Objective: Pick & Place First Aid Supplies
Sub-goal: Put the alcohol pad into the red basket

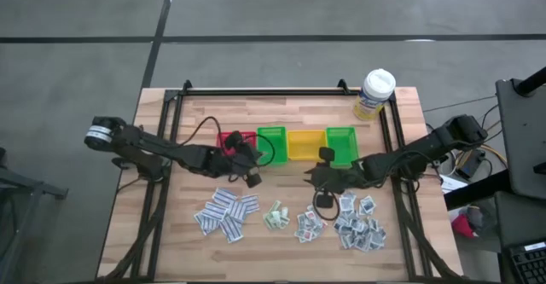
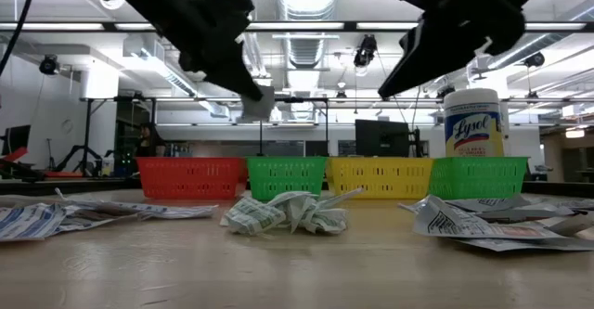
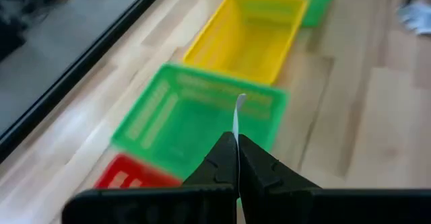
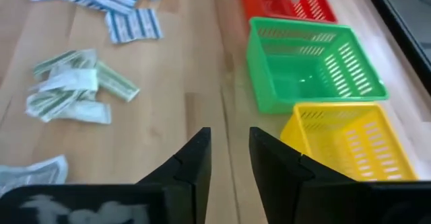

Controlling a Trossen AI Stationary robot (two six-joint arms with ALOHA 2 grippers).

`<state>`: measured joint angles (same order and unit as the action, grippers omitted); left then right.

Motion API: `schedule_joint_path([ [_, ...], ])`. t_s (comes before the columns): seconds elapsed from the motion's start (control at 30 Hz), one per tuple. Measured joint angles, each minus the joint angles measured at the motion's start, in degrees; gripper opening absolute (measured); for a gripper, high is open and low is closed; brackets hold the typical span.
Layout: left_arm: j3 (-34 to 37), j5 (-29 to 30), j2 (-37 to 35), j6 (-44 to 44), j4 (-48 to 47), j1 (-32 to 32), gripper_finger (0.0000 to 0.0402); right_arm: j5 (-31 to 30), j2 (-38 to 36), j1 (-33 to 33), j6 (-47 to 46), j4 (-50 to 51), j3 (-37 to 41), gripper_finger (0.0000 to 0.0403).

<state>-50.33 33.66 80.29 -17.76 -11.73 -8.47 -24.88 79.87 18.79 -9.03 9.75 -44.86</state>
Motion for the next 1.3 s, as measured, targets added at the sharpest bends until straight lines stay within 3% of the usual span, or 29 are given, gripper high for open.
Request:
schedule_joint_path([
  [0.33,0.0,0.1,-5.4,-2.1,-12.4,4.4,0.0000,-0.1,-4.7,4.1,1.0,1.1,1.3,0.0071],
  [0.6,0.0,-2.5,-6.8,-0.7,-16.8,8.0,0.0000,-0.2,-15.6,5.1,-1.5,1.4,6.3,0.0060],
  [0.93,1.1,-6.9,-6.8,1.6,-17.9,14.8,0.0000,-0.1,-27.1,6.2,-4.5,0.5,12.8,0.0066],
  [1.3,5.1,-14.1,-6.7,2.7,-16.1,19.9,0.0000,-0.1,-29.9,6.2,-6.0,-2.0,16.9,0.0079],
])
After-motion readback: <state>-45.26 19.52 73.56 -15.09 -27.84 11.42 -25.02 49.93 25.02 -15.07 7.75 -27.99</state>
